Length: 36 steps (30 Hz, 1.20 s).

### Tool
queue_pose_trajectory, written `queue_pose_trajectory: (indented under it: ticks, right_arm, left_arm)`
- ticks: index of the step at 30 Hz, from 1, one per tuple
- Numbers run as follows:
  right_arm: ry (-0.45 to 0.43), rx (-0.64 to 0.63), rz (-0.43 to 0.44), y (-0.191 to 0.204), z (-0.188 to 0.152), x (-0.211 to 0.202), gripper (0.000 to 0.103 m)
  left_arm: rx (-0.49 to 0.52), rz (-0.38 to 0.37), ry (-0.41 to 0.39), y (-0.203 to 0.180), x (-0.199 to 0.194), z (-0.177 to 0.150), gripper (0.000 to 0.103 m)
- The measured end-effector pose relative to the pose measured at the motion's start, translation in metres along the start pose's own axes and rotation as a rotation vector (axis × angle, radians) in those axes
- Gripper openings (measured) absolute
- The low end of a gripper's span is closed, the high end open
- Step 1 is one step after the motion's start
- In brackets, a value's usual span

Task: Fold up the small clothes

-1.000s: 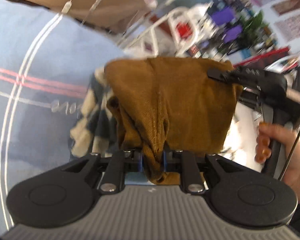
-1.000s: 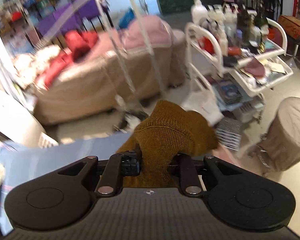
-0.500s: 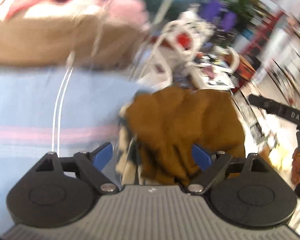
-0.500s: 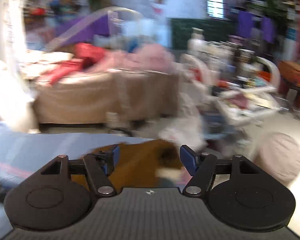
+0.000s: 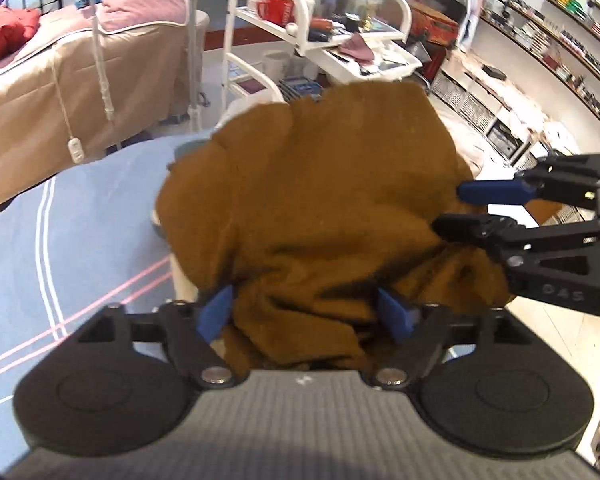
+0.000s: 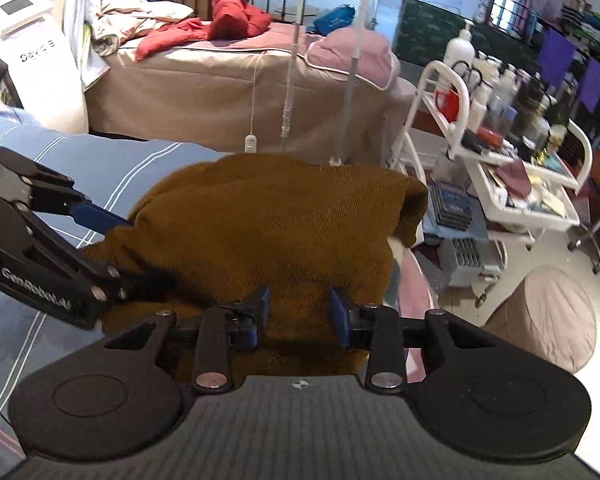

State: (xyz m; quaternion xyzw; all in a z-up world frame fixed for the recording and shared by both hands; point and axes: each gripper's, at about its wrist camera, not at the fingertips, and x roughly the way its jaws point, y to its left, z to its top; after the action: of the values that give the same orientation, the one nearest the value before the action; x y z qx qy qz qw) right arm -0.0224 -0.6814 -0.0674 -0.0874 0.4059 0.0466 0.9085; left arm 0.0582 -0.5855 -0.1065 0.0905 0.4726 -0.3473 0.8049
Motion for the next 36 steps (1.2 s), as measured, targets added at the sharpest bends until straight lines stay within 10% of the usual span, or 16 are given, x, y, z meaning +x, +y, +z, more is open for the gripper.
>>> queue_pose_trajectory:
  ticks: [17,32,36]
  right_arm:
    - [0.05,0.194,-0.09,0.013,-0.002,-0.046,0.103]
    - [0.082,0.332,-0.174,0.041,0.01,-0.089,0.103]
    - [0.08,0.348,-0.156,0.04,0.012,-0.088,0.103]
  left_arm:
    - [-0.013,0.083,0.006,0.011,-0.057,0.011,0.102]
    - [0.037,0.344,0.04,0.013,-0.129,-0.005,0.103]
    - [0.027,0.317,0.035,0.015,-0.136,-0.005,0.103]
